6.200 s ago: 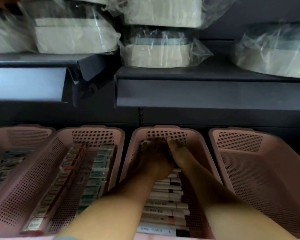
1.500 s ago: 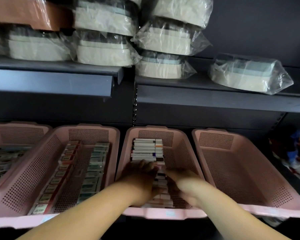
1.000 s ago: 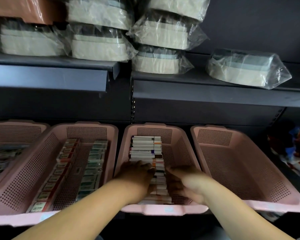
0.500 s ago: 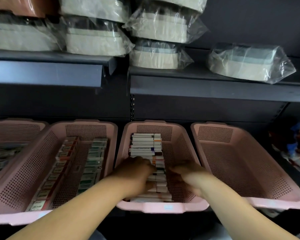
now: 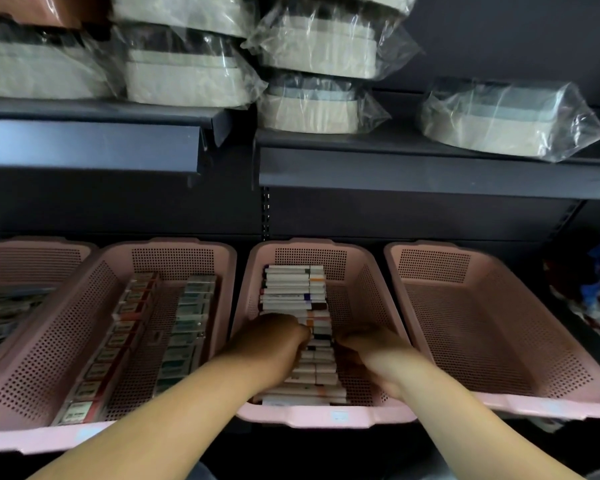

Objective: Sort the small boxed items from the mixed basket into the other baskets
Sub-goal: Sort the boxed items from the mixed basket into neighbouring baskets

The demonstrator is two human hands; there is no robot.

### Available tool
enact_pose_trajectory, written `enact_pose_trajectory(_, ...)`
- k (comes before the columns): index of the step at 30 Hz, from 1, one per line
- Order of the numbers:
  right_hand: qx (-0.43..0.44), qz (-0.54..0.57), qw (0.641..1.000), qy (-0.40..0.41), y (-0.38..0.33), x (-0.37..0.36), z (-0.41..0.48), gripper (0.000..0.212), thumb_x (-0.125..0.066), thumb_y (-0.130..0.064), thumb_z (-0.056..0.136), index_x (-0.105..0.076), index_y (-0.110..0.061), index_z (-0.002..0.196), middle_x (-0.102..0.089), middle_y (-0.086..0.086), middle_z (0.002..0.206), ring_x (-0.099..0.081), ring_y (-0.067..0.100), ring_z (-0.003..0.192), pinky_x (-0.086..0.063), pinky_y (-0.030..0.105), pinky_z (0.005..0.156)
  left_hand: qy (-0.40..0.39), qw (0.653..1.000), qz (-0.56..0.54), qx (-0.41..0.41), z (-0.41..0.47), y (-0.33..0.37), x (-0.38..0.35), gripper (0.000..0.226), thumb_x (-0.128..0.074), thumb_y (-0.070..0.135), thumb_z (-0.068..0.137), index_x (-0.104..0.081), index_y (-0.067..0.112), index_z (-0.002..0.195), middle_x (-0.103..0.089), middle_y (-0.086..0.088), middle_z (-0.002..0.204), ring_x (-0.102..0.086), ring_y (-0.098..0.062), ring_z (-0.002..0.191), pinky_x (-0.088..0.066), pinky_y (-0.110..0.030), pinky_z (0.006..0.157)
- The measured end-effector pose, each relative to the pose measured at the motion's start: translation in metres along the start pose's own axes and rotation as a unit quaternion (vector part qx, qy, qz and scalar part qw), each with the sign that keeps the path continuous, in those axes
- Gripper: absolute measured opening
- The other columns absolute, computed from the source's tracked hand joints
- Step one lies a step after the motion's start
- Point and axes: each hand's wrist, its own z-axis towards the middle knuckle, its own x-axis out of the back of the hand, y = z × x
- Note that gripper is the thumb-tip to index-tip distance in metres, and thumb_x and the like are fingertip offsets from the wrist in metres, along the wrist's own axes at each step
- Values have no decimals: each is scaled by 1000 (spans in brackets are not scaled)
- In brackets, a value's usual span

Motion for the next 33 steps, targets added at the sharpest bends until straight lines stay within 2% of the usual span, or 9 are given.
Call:
enact_pose_trajectory(2,4,-66,998,3,-8,3,-8,19,-66,-33,75,-79,-23,86,-77,7,92,-71,30,93,-56,49,94,-3,1000,-7,0,0,2,2,16,-54,23,102,-66,25,91,-62,5,94,-59,-16,90,-48,-29,76)
enact_pose_trajectory(5,-20,-197,980,-24,-26,6,-26,21,-53,-20,97,-74,-16,98,-75,12,100,-73,33,92,-60,47,87,-22,999,-32,-4,-4,4,9,16,-58,33,99,-65,24,87,-61,7,90,-58,-12,85,-51,-29,76)
enact_pose_trajectory(7,-56,-248,966,-44,-30,5,-33,26,-47,-15,99,-71,-10,105,-74,15,103,-74,33,88,-62,46,81,-58,997,-41,-12,-6,5,13,17,-64,40,94,-65,26,86,-62,9,87,-59,-11,83,-54,-31,77)
enact_pose_trajectory(10,-59,-336,936,-85,-27,0,-37,29,-45,-10,100,-66,-3,120,-72,13,112,-71,28,92,-59,34,79,-101,994,-23,-22,-9,6,14,19,-72,47,88,-65,29,87,-63,9,86,-61,-12,83,-56,-34,77)
enact_pose_trajectory(14,-45,-335,936,-95,-25,3,-38,32,-48,-13,100,-64,-1,126,-71,17,119,-66,21,86,-57,36,87,-105,994,-19,-25,-12,5,14,21,-72,52,86,-64,33,86,-63,11,86,-62,-12,82,-54,-31,73)
enact_pose_trajectory(19,16,-522,846,-105,-27,-3,-39,33,-38,-12,103,-62,-6,125,-65,15,123,-62,29,103,-44,29,79,-115,993,-14,-37,-14,4,17,20,-72,48,86,-63,31,84,-62,11,86,-61,-12,83,-55,-32,75)
enact_pose_trajectory(22,25,-524,842,-128,-27,-2,-38,32,-42,-16,102,-62,-7,126,-66,14,124,-63,28,104,-49,32,86,-119,992,-11,-39,-15,3,19,17,-69,46,86,-65,30,89,-63,9,87,-61,-12,84,-57,-35,78)
enact_pose_trajectory(28,45,-611,777,-145,-26,-3,-44,28,-42,-14,98,-67,-11,109,-68,14,114,-51,23,85,-35,28,61,-132,990,-7,-53,-18,-3,18,16,-69,48,83,-64,34,90,-61,12,89,-60,-11,85,-57,-37,78)
enact_pose_trajectory(33,40,-589,792,-159,-32,1,-44,31,-41,-16,101,-66,-9,119,-67,13,120,-52,22,89,-35,28,72,-130,990,-13,-50,-19,-3,18,14,-68,45,84,-65,33,92,-63,13,89,-61,-10,85,-56,-34,76)
